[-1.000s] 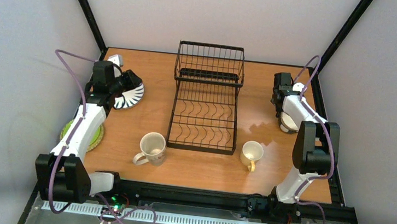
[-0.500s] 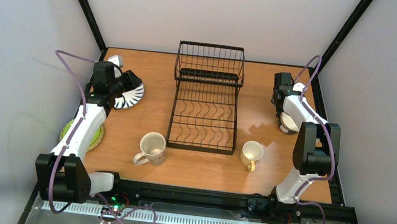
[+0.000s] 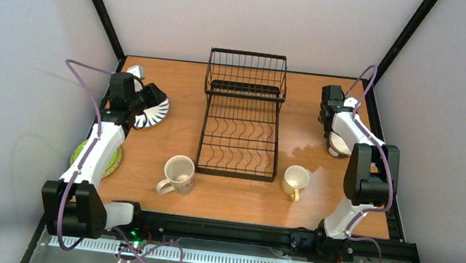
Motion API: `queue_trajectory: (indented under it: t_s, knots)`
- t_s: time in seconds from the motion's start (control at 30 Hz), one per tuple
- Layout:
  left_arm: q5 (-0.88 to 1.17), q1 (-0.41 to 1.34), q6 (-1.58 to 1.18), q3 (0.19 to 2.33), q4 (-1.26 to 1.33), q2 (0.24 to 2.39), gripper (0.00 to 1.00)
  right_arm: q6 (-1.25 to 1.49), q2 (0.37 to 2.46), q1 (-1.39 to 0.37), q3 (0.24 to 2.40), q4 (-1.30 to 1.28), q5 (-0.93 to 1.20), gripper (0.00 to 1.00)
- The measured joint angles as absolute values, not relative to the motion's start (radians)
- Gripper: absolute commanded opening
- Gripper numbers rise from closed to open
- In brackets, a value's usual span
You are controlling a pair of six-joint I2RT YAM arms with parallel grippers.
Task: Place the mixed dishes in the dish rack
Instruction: Move the bowl to the center of the board.
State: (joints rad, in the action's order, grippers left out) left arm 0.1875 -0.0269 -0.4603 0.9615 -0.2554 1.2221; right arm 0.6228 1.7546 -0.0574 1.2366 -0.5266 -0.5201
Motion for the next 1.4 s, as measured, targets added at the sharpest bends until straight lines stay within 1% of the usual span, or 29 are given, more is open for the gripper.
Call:
queue_trajectory:
  t_s: [0.23,0.3,0.37,0.4,1.1,1.4]
  knots:
    - [0.187,-0.027,-0.460,0.961,-0.255,1.222,1.00,0.626,1.755,-0.057,1.237,-0.531,-0.524,0.09]
    - [0.187,-0.027,-0.460,0.961,-0.255,1.222,1.00,0.629,1.755,-0.057,1.238,-0.536,-0.527,0.07]
    - [0.187,-0.027,-0.460,0.961,-0.255,1.222,1.00,0.630,1.755,-0.057,1.238,-0.540,-0.528,0.02]
    - [0.187,-0.027,-0.460,0.961,-0.255,1.222,1.00,0.630,1.755,-0.057,1.238,-0.540,-0.528,0.02]
    - [0.186,-0.027,-0.462,0.955,-0.255,1.222,1.00,0.621,1.755,-0.057,1.238,-0.538,-0.519,0.02]
    - [0.186,-0.027,-0.470,0.951,-0.255,1.243,1.00,0.611,1.802,-0.057,1.280,-0.542,-0.518,0.03]
